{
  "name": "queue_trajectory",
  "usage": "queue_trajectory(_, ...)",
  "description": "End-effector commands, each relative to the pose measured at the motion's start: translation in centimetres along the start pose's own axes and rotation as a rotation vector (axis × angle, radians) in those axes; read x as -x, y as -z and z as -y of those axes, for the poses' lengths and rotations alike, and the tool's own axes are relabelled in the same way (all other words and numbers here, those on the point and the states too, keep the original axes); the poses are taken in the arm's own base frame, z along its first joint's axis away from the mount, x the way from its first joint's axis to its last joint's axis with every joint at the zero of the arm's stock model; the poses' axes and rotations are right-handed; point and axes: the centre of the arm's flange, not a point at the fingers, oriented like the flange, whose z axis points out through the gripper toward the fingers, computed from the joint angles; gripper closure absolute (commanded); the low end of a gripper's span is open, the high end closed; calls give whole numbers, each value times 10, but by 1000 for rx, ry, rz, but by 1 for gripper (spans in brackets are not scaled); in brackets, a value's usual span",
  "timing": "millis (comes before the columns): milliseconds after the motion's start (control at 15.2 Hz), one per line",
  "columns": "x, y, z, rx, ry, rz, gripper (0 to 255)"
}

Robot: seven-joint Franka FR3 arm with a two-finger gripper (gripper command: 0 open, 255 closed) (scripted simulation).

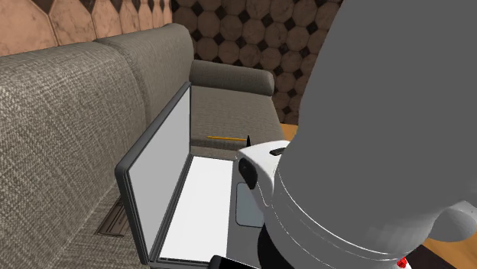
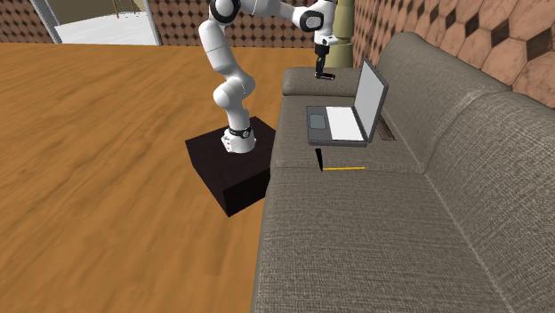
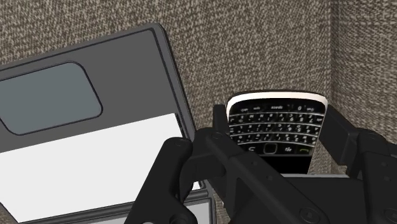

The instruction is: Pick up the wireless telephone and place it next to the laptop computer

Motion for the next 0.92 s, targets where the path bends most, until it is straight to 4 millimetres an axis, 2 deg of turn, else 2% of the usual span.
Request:
queue_trajectory(0,0,-12,-2,0,0,-1,255)
queue_trajectory(858,1,-81,-3,0,0,-1,255)
